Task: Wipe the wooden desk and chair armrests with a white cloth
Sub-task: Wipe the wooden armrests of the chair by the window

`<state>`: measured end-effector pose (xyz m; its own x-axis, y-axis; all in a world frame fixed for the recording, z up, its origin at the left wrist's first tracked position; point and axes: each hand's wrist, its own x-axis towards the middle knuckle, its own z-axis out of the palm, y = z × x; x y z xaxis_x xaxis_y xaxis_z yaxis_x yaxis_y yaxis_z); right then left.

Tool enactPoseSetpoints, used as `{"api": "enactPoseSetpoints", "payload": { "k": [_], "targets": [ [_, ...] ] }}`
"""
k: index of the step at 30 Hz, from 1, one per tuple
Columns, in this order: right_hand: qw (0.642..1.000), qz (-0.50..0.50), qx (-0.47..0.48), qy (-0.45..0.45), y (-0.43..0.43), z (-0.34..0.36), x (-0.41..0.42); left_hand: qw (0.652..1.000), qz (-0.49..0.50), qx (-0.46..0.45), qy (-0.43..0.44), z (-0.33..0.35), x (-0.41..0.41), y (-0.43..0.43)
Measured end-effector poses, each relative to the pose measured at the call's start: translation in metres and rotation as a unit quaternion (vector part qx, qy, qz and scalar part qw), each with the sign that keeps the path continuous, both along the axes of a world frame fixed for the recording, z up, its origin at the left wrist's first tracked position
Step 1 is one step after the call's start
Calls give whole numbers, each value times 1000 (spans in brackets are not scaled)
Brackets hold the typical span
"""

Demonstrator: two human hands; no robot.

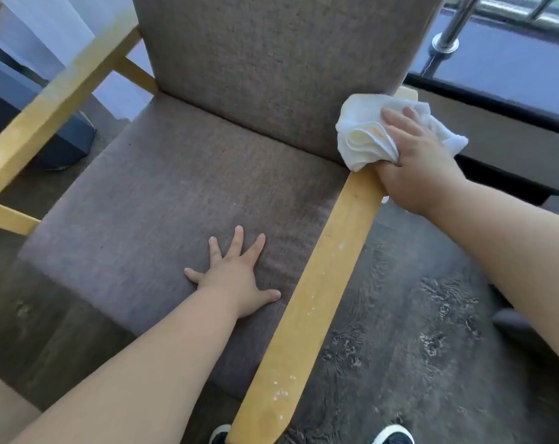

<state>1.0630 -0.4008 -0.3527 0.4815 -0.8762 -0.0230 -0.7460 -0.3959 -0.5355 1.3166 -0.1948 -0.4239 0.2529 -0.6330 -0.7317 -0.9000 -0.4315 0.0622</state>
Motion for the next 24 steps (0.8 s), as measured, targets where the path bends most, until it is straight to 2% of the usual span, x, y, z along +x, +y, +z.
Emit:
{"api": "enactPoseSetpoints", "payload": {
  "k": [4, 16, 24],
  "targets": [
    [998, -41, 27, -30, 21, -3, 8, 1000, 9, 7, 0, 5, -5, -5],
    [998, 0, 31, -49, 177, 0, 27, 1000, -17, 11, 17, 22, 0, 5],
    [995, 61, 82, 18, 275, 30, 42, 996, -36, 67, 34, 52, 19, 68]
  ]
}}
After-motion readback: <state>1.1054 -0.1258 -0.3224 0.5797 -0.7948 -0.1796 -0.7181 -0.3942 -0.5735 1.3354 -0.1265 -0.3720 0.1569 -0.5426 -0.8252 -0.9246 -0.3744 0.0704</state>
